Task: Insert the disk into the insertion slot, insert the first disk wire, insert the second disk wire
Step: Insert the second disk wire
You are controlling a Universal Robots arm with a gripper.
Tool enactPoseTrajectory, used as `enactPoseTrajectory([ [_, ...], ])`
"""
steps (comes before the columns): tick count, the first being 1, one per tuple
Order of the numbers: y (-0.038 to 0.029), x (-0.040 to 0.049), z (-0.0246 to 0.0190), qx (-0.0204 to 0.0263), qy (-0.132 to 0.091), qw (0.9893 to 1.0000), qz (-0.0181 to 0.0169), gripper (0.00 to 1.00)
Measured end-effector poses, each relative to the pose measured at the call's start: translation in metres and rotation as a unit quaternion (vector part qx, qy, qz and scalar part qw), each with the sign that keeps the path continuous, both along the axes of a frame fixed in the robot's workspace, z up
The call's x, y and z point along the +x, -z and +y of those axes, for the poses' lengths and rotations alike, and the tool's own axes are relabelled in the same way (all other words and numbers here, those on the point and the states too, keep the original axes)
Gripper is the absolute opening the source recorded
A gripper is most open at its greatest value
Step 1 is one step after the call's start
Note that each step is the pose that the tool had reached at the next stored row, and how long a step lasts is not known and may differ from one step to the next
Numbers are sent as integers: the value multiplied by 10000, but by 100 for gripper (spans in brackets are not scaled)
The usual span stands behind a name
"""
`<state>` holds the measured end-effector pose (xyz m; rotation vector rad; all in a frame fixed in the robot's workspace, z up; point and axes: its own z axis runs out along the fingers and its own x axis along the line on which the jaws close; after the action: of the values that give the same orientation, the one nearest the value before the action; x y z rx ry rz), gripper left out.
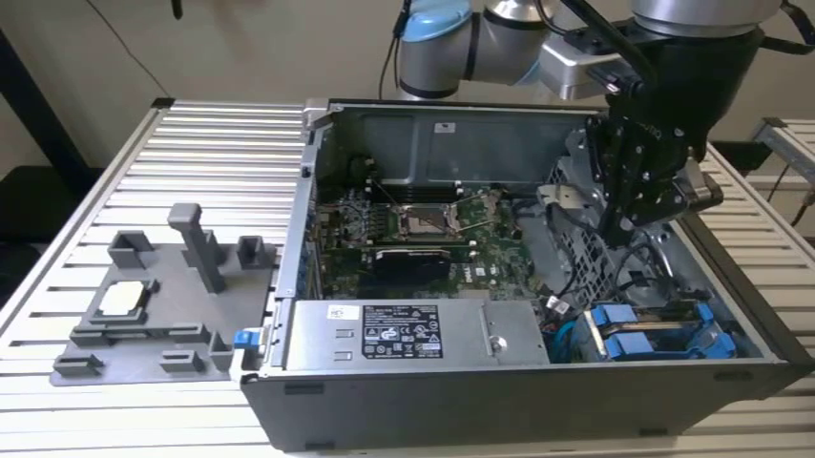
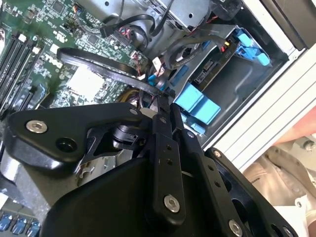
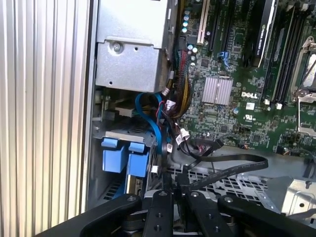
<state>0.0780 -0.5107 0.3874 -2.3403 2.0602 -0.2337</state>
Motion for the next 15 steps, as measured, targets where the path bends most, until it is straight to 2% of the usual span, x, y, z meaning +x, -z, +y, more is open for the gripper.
enactPoseTrajectory([
  [3,1,32,-57,0,0,10000,30,16],
  [9,3,108,-236,1,0,9999,115,16],
  [15,4,205,-379,0,0,9998,207,16],
])
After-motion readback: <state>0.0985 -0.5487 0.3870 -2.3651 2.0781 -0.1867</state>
